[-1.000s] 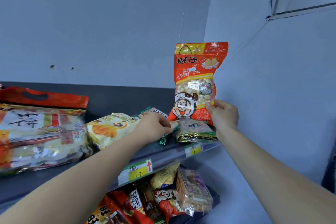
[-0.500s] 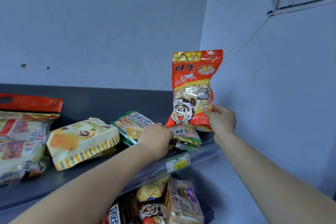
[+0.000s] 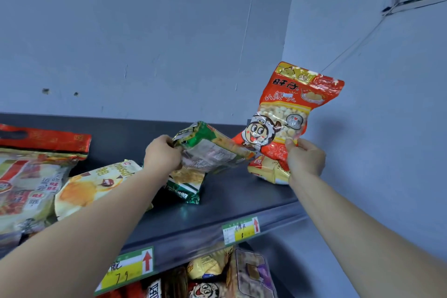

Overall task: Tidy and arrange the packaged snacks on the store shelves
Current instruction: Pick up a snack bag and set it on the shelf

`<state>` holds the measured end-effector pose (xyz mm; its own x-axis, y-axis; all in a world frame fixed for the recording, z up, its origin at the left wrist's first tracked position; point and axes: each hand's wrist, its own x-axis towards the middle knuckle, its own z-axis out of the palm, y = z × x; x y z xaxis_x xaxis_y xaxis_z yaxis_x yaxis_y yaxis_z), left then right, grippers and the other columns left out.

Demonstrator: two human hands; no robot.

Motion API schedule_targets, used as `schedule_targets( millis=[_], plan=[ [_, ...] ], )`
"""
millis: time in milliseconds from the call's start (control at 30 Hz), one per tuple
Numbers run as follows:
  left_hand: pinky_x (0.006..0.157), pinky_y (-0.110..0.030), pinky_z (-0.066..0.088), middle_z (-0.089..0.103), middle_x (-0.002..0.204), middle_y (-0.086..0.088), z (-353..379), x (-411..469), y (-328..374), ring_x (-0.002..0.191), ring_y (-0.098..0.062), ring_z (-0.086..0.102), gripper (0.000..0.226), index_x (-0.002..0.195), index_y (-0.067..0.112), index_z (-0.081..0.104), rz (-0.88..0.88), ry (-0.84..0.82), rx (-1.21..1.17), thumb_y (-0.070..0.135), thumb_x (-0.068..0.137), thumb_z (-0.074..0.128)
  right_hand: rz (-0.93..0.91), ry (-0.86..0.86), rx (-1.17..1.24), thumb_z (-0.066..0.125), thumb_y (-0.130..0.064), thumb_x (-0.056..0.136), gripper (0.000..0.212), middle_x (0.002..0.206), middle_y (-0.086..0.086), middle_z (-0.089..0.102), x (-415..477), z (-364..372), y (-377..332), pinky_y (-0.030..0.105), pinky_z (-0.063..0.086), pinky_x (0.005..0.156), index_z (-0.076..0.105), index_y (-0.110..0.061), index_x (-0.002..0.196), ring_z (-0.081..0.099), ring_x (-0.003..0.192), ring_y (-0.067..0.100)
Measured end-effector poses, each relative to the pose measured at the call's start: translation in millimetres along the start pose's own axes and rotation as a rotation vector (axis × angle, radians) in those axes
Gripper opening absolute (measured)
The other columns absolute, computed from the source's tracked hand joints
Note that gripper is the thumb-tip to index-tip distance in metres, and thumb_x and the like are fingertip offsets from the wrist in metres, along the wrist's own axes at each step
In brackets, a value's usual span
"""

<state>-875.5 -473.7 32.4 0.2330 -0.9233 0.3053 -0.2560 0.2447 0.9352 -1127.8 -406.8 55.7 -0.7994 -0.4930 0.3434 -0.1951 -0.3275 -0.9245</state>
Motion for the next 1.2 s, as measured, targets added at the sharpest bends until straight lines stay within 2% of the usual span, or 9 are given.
schedule_targets(
  millis=[167, 367, 567, 667, 767, 900, 1000, 1100, 1200],
  plan=[
    [0.076, -0.053, 0.058, 0.064, 0.086, -0.016, -10, 6, 7, 0.082, -0.038, 0.067, 0.01, 0.081, 0.013, 0.059, -0.025, 0.098, -0.014, 0.005, 0.087, 0.056, 0.091, -0.038, 0.045, 0.065, -0.018, 0.09, 0.029, 0.095, 0.001, 0.06, 0, 4, 3, 0.023, 0.04, 0.076, 0.066, -0.009, 0.117, 0.055, 0.085, 0.018],
    [0.072, -0.044, 0.056, 0.061, 0.091, -0.012, -22, 2, 14, 0.081, -0.036, 0.062, 0.006, 0.09, 0.009, 0.056, -0.044, 0.234, -0.04, 0.005, 0.086, 0.052, 0.094, -0.047, -0.146, 0.067, -0.024, 0.087, 0.035, 0.116, 0.003, 0.065, 16, -3, 16, 0.025, 0.049, 0.067, 0.065, -0.016, 0.121, 0.063, 0.101, 0.029],
    [0.054, -0.029, 0.038, 0.061, 0.097, -0.005, -24, -15, 22, 0.067, -0.017, 0.05, 0.013, 0.096, 0.014, 0.057, 0.116, 0.265, -0.036, 0.003, 0.089, 0.058, 0.138, -0.425, -0.297, 0.066, -0.009, 0.086, 0.018, 0.078, 0.005, 0.059, 14, 8, 43, 0.024, 0.038, 0.047, 0.067, -0.004, 0.103, 0.043, 0.054, 0.014],
    [0.051, -0.023, 0.04, 0.064, 0.095, -0.005, -23, -26, 24, 0.067, -0.015, 0.055, 0.02, 0.086, 0.017, 0.063, 0.199, 0.193, 0.007, -0.003, 0.083, 0.063, 0.205, -0.564, -0.409, 0.065, -0.019, 0.087, 0.018, 0.071, 0.011, 0.054, 7, 18, 57, 0.028, 0.031, 0.052, 0.066, 0.0, 0.088, 0.042, 0.055, 0.017],
    [0.064, -0.028, 0.046, 0.06, 0.095, -0.004, -24, -38, 24, 0.08, -0.021, 0.059, 0.032, 0.069, 0.025, 0.059, 0.3, 0.178, 0.06, -0.005, 0.078, 0.066, 0.211, -0.637, -0.546, 0.065, -0.029, 0.088, 0.029, 0.08, 0.013, 0.063, 5, 27, 61, 0.033, 0.045, 0.064, 0.058, -0.004, 0.075, 0.056, 0.071, 0.025],
    [0.062, -0.015, 0.034, 0.052, 0.09, 0.0, -26, -54, 24, 0.076, -0.009, 0.049, 0.036, 0.064, 0.025, 0.053, 0.393, 0.154, 0.156, -0.002, 0.073, 0.075, -0.031, -0.559, -0.668, 0.062, -0.029, 0.089, 0.026, 0.103, 0.008, 0.067, -9, 28, 48, 0.035, 0.052, 0.08, 0.065, -0.007, 0.103, 0.061, 0.094, 0.026],
    [0.059, -0.007, 0.032, 0.049, 0.086, 0.001, -26, -60, 23, 0.075, -0.01, 0.046, 0.039, 0.063, 0.025, 0.05, 0.426, 0.149, 0.204, -0.004, 0.072, 0.074, -0.25, -0.502, -0.468, 0.052, -0.049, 0.091, 0.042, 0.105, 0.002, 0.069, -32, 33, 26, 0.035, 0.049, 0.081, 0.068, -0.013, 0.106, 0.062, 0.096, 0.02],
    [0.06, -0.008, 0.029, 0.048, 0.085, 0.002, -26, -65, 23, 0.081, -0.015, 0.046, 0.037, 0.064, 0.024, 0.051, 0.452, 0.154, 0.253, -0.003, 0.072, 0.075, 0.172, -0.883, -0.136, 0.058, -0.075, 0.072, 0.069, 0.105, 0.003, 0.07, -51, 50, 4, 0.038, 0.055, 0.078, 0.069, -0.017, 0.107, 0.064, 0.1, 0.024],
    [0.062, -0.01, 0.03, 0.047, 0.087, 0.002, -34, -71, 23, 0.086, -0.018, 0.046, 0.035, 0.068, 0.023, 0.051, 0.461, 0.161, 0.28, -0.001, 0.073, 0.076, 0.265, -0.998, 0.037, 0.074, -0.047, 0.075, 0.043, 0.113, 0.006, 0.068, -62, 63, 0, 0.041, 0.055, 0.08, 0.068, -0.016, 0.104, 0.061, 0.109, 0.026]
  ],
)
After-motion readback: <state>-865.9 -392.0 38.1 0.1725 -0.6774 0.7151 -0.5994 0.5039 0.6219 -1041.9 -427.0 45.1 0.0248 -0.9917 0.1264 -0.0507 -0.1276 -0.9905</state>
